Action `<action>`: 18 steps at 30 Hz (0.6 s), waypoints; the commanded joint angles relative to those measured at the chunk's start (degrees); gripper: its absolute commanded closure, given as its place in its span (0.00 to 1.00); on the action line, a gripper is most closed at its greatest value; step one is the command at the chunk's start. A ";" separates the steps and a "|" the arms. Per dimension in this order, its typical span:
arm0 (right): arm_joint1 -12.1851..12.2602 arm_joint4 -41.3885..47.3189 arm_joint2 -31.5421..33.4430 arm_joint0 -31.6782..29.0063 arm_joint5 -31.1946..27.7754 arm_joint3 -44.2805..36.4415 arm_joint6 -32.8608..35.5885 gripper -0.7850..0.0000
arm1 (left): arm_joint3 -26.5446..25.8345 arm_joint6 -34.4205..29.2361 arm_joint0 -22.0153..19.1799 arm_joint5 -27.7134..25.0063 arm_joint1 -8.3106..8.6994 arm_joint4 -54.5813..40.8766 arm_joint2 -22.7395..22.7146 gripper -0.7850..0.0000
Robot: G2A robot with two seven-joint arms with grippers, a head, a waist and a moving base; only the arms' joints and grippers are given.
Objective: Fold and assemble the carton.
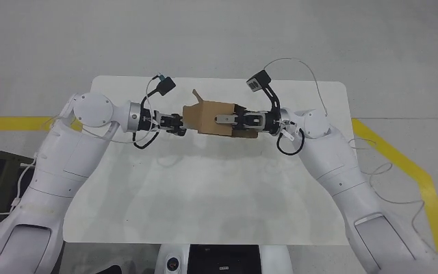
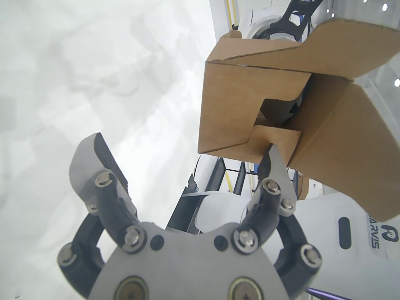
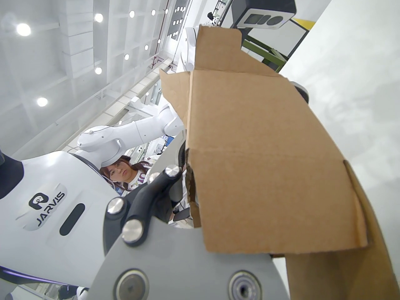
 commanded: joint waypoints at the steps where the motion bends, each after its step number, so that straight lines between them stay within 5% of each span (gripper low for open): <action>1: -0.07 0.00 -0.03 0.02 -0.04 0.15 0.00 1.00 | -0.32 -0.15 0.16 -0.11 -0.01 0.05 0.12 0.00; 18: -0.37 -0.47 0.38 0.07 -0.04 0.86 0.00 1.00 | -0.97 -0.48 0.58 -0.24 0.12 0.31 -0.28 0.00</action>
